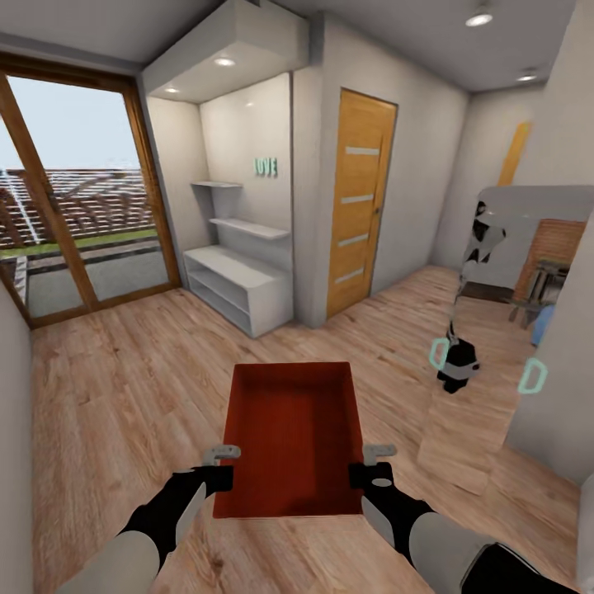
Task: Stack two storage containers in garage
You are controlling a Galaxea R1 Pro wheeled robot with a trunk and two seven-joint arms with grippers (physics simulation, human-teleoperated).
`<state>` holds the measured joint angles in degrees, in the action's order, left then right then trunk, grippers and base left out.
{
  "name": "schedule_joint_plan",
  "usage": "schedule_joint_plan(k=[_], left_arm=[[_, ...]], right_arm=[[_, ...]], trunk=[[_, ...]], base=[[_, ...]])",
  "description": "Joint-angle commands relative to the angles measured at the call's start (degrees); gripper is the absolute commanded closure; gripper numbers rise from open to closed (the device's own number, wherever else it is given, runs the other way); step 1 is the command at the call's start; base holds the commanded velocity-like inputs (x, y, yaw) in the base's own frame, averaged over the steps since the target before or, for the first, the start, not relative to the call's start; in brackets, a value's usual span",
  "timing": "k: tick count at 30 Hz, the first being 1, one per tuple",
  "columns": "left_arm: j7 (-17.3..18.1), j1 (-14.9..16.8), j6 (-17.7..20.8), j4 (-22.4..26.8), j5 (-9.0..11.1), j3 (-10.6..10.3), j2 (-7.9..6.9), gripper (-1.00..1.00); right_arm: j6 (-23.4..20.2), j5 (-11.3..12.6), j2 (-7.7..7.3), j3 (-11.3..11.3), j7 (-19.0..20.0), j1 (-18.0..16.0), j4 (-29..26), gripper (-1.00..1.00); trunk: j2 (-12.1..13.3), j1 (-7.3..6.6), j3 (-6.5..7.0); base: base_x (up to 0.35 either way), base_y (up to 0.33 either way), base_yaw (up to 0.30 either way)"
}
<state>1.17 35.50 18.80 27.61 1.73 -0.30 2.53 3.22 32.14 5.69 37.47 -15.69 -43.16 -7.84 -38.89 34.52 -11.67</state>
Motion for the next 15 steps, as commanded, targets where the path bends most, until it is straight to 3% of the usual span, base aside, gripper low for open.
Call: schedule_joint_plan(k=[1,15], left_arm=[[-0.20,0.01,0.36,-0.01,0.18,0.56,-0.07,1.00],[-0.17,0.01,0.36,-0.01,0.20,0.56,0.02,1.00]], right_arm=[[1.09,-0.59,-0.33,-2.81,-1.89,-0.08,-0.07,1.00],[1.09,-0.58,-0.34,-2.83,-1.89,-0.08,-0.07,1.00]], trunk=[[-0.07,0.05,-0.08],[-0.07,0.05,-0.08]], base=[[0.322,0.000,0.002],[0.322,0.000,0.000]])
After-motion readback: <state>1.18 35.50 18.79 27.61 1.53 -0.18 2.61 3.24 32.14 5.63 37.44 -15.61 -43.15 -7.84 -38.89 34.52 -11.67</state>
